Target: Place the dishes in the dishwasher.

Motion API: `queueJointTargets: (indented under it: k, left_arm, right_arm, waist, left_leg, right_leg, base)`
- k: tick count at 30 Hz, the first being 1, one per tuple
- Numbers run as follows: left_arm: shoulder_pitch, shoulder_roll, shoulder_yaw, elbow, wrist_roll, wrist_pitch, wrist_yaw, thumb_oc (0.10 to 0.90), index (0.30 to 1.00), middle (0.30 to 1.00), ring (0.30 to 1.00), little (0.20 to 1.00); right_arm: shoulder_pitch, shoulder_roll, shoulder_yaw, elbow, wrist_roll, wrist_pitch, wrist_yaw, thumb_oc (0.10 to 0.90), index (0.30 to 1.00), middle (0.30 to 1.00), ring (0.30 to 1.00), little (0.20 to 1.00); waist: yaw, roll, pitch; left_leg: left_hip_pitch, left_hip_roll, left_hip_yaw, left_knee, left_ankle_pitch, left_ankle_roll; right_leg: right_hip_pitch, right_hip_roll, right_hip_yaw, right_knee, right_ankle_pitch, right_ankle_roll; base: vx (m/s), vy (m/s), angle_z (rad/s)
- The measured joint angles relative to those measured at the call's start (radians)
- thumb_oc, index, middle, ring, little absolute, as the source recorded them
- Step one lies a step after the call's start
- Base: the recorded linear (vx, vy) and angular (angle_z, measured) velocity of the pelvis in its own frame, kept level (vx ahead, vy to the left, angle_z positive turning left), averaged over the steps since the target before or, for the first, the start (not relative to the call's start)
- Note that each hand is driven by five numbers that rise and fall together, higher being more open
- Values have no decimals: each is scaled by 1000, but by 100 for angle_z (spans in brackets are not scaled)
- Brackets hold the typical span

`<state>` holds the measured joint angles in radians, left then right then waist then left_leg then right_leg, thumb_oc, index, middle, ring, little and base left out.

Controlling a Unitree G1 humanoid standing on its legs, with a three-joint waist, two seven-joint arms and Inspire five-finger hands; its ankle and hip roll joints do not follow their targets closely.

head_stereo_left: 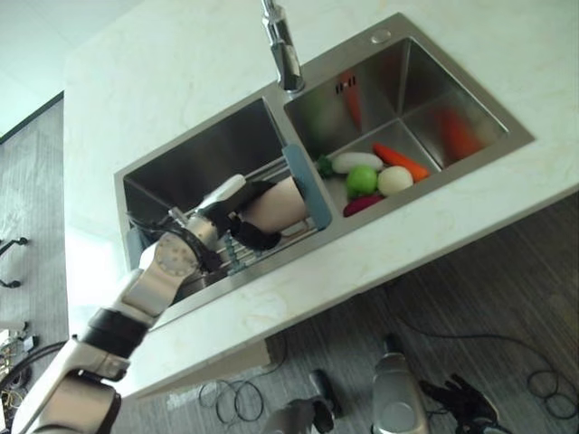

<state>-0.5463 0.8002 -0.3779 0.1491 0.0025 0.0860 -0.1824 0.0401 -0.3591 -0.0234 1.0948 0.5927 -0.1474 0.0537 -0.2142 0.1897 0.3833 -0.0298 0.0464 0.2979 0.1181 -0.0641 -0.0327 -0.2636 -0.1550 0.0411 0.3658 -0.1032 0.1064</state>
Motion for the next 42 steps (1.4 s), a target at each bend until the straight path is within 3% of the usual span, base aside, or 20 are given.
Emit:
queueJointTargets:
  k: [4, 8, 11, 15, 25, 27, 28, 29, 30, 31, 33, 35, 37, 38, 39, 41, 42]
  left_arm:
    - [9, 0, -10, 9, 7, -2, 15, 400, 300, 300, 300, 300]
    - [19, 0, -12, 6, 54, -54, 63, 400, 300, 300, 300, 300]
    - [57, 3, -9, -6, 97, -97, 153, 400, 300, 300, 300, 300]
    - [165, 6, 53, -44, 102, -122, 240, 400, 300, 300, 300, 300]
    - [447, 7, 358, -56, 96, -142, 475, 400, 300, 300, 300, 300]
    - [499, 3, 388, -91, 90, -166, 487, 400, 300, 300, 300, 300]
    - [505, -8, 399, -89, 90, -180, 488, 400, 300, 300, 300, 300]
    - [509, -36, 419, -90, 89, -198, 491, 400, 300, 300, 300, 300]
    - [512, -38, 424, -93, 89, -211, 498, 400, 300, 300, 300, 300]
    - [522, -40, 429, -93, 90, -227, 500, 400, 300, 300, 300, 300]
    - [530, -43, 429, -90, 91, -244, 506, 400, 300, 300, 300, 300]
    - [529, -45, 429, -90, 93, -273, 536, 400, 300, 300, 300, 300]
    - [519, -47, 430, -100, 95, -300, 555, 400, 300, 300, 300, 300]
    - [486, -57, 431, -104, 98, -317, 563, 400, 300, 300, 300, 300]
    - [470, -60, 443, -127, 97, -324, 583, 400, 300, 300, 300, 300]
    - [490, -57, 480, -136, 95, -326, 607, 400, 300, 300, 300, 300]
    - [496, -57, 490, -136, 93, -326, 608, 400, 300, 300, 300, 300]
  right_arm:
    - [-1, 0, 0, -1, 0, 0, 0, 800, 900, 900, 900, 900]
    - [-4, 2, 1, 17, -4, 1, 0, 800, 900, 900, 900, 900]
    - [-8, 22, 12, 50, -22, 1, -4, 800, 900, 900, 900, 900]
    - [2, 41, 24, 62, -23, 3, -9, 800, 900, 900, 900, 900]
    - [2, 33, 42, 96, -89, 41, 9, 800, 900, 900, 900, 900]
    - [48, 10, 39, 97, -152, 20, 12, 800, 900, 900, 900, 900]
    - [52, -2, 43, 96, -177, 13, 13, 800, 900, 900, 900, 900]
    - [54, -10, 45, 97, -202, 11, 12, 800, 900, 900, 900, 900]
    - [48, -13, 44, 101, -205, 14, 12, 800, 900, 900, 900, 900]
    - [42, -14, 39, 114, -199, 20, 11, 800, 900, 900, 900, 900]
    - [35, -31, 6, 129, -161, 20, 11, 800, 900, 900, 900, 900]
    - [33, -35, -30, 128, -139, 16, 11, 800, 900, 900, 900, 900]
    - [42, -50, -43, 129, -139, 10, 9, 800, 900, 900, 900, 900]
    - [52, -35, -80, 129, -139, 4, 8, 800, 900, 900, 900, 900]
    - [47, -14, -68, 135, -137, 5, 7, 800, 900, 900, 900, 900]
    - [24, 30, -69, 167, -137, 5, 3, 800, 900, 900, 900, 900]
    - [24, 38, -69, 167, -137, 6, 1, 800, 900, 900, 900, 900]
  waist:
    - [0, -1, 0]
    - [5, -16, -7]
    - [38, -70, -64]
    - [81, -91, -110]
    - [222, -66, -167]
    - [253, -45, -171]
    - [260, -43, -171]
    - [252, -49, -170]
    - [248, -61, -166]
    - [272, -65, -163]
    - [282, -80, -157]
    - [290, -98, -158]
    - [274, -82, -169]
    - [274, -89, -174]
    - [273, -112, -173]
    - [279, -135, -177]
    - [279, -141, -176]
  left_leg:
    - [15, 0, -2, -3, 1, 0]
    - [22, 5, -9, -1, 3, 0]
    - [23, 16, -29, -3, 12, -6]
    - [22, 28, -72, -2, 24, -17]
    - [-19, 52, -198, -1, 50, -38]
    - [-62, 78, -212, -16, 84, -52]
    - [-64, 91, -179, -46, 90, -34]
    - [-74, 109, -118, -65, 58, -5]
    - [-89, 115, -78, -40, 48, -8]
    - [-92, 131, -53, -1, 46, -29]
    - [-70, 143, -52, 57, 32, -58]
    - [2, 118, -29, 89, 12, -67]
    - [55, 89, -22, 64, 21, -39]
    - [50, 55, -4, 32, 16, -37]
    - [22, 27, -15, 21, 8, -8]
    - [-23, -21, -40, 79, -9, 33]
    - [-28, -31, -49, 102, -27, 45]
  right_leg:
    - [17, 1, -2, -2, 1, 0]
    - [31, 1, -12, 1, 1, -1]
    - [45, 0, -36, 2, -1, -8]
    - [69, 4, -82, -6, -8, -26]
    - [96, 2, -204, 63, -71, -64]
    - [99, -5, -288, 78, -74, -87]
    - [97, -20, -320, 93, -79, -95]
    - [96, -40, -340, 95, -74, -103]
    - [95, -67, -356, 89, -79, -115]
    - [93, -84, -374, 84, -82, -116]
    - [111, -128, -427, 70, -74, -102]
    - [118, -194, -446, 63, -50, -68]
    - [123, -229, -453, 91, -52, -41]
    - [118, -263, -455, 123, -50, -39]
    - [109, -289, -452, 106, -56, -23]
    - [132, -266, -359, 19, -31, -11]
    - [143, -271, -345, 3, -14, 0]
  base:
    - [-7, -11, 1]
    - [-30, -56, 6]
    - [-72, -113, 17]
    - [-45, -92, 31]
    - [-19, -86, 41]
    - [-219, 13, 116]
    - [-290, 43, 160]
    - [-230, 77, 158]
    - [-221, 75, 142]
    - [-226, 132, 92]
    - [-211, 156, 88]
    - [-174, 209, 91]
    - [-269, 382, 103]
    - [-160, 342, 136]
    - [-133, 357, 126]
    - [-126, 451, 107]
    - [-77, 337, 72]
